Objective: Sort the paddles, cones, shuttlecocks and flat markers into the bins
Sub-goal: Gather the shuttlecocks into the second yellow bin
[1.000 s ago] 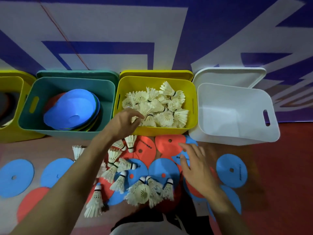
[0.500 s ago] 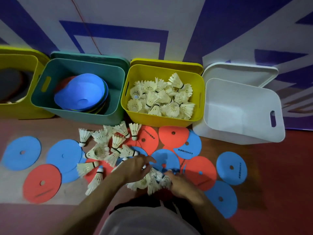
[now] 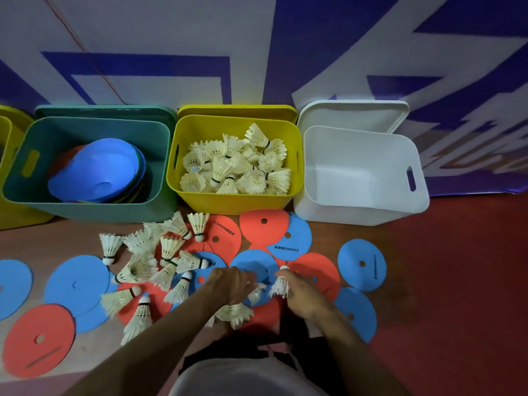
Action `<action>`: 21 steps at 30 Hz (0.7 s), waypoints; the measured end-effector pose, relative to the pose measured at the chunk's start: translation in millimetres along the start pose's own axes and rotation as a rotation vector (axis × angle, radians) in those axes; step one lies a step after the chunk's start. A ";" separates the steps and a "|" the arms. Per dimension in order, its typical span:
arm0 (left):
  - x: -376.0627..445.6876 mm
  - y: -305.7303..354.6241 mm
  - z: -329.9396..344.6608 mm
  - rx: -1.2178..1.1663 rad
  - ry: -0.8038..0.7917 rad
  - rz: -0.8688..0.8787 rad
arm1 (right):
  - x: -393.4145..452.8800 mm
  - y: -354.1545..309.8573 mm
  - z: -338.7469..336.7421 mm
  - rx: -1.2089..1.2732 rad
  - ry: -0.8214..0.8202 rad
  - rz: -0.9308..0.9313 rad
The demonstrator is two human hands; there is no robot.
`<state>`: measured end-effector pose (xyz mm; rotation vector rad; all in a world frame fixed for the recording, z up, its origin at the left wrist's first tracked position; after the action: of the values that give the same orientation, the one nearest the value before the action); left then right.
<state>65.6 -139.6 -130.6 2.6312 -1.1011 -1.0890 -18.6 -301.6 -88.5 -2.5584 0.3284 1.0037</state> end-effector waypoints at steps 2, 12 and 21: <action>6.2 1.7 0.2 0.010 0.008 -0.019 | -6.1 7.3 -2.6 0.029 0.018 0.009; 51.1 -8.7 13.3 0.193 0.125 0.106 | -31.0 42.8 -44.1 0.081 0.141 -0.076; 57.1 2.6 29.4 0.304 0.560 0.137 | -38.7 100.0 -87.0 0.036 0.209 -0.184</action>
<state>72.9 -173.5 -184.8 2.7520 -1.3524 -0.1351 -28.3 -425.4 -28.4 -2.6087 0.1601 0.6605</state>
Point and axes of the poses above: each hand's wrist, its own x-axis towards the middle knuckle, its own z-axis out of the palm, y = z × x, the point moved 5 cm from there along x, towards the middle knuckle, and after that the axes turned 15 degrees about -x, right-handed, at the moved point
